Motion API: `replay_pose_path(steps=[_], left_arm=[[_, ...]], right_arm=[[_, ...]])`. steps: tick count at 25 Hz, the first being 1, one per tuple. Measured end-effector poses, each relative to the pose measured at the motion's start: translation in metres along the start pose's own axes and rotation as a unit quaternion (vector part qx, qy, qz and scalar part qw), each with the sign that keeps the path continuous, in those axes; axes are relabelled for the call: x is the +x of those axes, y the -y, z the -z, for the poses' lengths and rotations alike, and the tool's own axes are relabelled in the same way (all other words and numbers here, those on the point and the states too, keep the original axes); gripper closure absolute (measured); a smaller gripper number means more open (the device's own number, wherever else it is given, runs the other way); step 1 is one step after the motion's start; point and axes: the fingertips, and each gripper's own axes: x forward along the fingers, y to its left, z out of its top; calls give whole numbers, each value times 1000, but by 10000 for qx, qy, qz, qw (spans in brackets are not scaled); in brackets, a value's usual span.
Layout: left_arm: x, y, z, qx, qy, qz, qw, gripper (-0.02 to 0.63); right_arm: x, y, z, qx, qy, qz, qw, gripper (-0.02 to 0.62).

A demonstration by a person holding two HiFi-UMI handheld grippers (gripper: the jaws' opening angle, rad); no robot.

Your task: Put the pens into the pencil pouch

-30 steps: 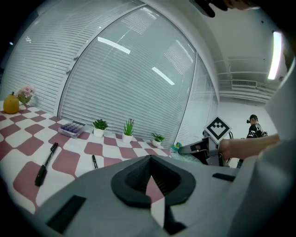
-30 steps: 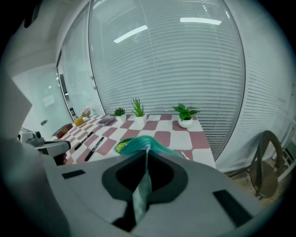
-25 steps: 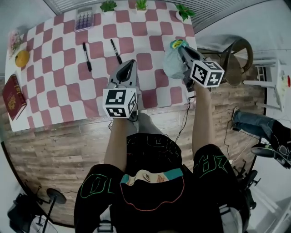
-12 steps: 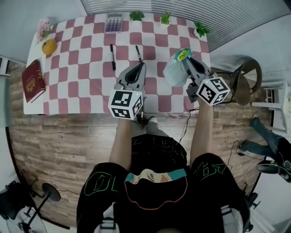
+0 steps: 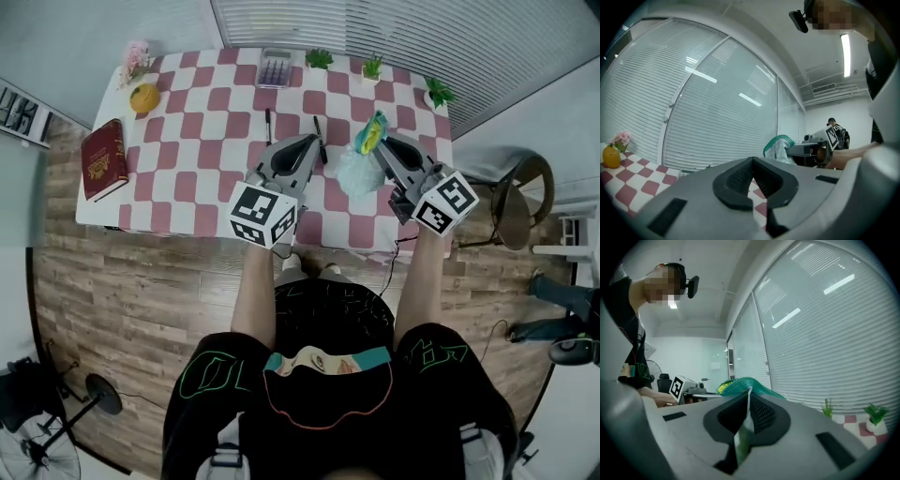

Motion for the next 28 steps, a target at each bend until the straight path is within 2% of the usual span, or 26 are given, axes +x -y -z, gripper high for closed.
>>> replay_pose_path(steps=[4, 8, 15, 18, 22, 25, 28], left_arm=[[-4, 6, -12, 102, 84, 524, 9985, 607], [-11, 16, -18, 138, 107, 1096, 9938, 607], [-25, 38, -26, 90, 207, 2111, 9772, 606], [-28, 49, -26, 42, 195, 2475, 9687, 563], [-30, 67, -28, -76, 188, 3013, 9533, 466], [-30, 77, -28, -150, 141, 3295, 9439, 434], [-29, 84, -27, -148, 101, 3440, 9388, 428]], right_arm=[[9, -27, -11, -325, 37, -753, 9966, 582], [14, -47, -15, -525, -20, -1290, 9903, 583], [14, -72, -14, -598, -91, -2029, 9773, 582], [10, -79, -14, -558, -82, -2251, 9727, 581], [2, -88, -14, -531, -105, -2599, 9641, 581], [-4, -93, -13, -508, -122, -2802, 9585, 581], [-7, -95, -12, -517, -163, -2908, 9553, 581]])
